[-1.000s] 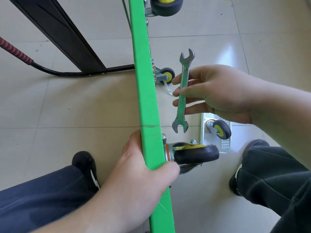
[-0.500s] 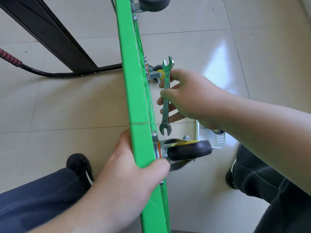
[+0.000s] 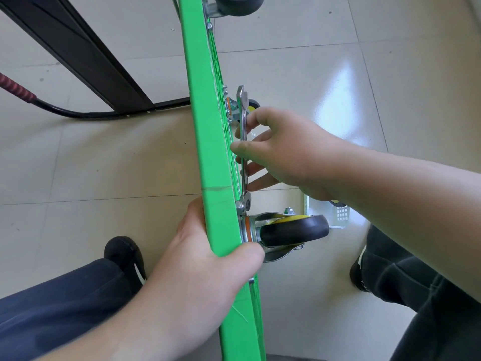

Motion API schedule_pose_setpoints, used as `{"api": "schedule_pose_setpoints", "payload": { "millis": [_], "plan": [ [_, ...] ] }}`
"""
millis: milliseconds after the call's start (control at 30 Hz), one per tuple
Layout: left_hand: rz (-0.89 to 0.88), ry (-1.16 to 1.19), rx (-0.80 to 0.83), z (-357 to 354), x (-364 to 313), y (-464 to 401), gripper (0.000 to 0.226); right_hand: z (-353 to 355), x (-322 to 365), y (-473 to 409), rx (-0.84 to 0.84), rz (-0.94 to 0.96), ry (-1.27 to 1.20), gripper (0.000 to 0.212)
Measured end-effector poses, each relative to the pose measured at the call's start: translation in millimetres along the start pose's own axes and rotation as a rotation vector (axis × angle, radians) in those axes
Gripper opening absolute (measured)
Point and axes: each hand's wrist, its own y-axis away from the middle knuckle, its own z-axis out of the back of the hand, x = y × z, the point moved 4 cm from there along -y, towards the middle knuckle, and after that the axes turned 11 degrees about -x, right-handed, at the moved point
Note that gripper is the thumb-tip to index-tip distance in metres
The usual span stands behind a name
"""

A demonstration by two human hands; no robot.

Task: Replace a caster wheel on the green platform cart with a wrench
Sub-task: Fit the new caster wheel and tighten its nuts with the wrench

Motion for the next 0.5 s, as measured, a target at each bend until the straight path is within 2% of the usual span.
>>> {"api": "schedule_pose_setpoints", "payload": {
  "millis": [200, 500],
  "plan": [
    [-0.059, -0.025, -0.052, -2, -1, 2, 0.069, 2, 0, -1, 0.006, -0.008, 0.009, 0.022],
    [-0.065, -0.01, -0.055, -2, 1, 2, 0.064, 0, -16, -7, 0.083, -0.116, -0.141, 0.023]
  ]
}}
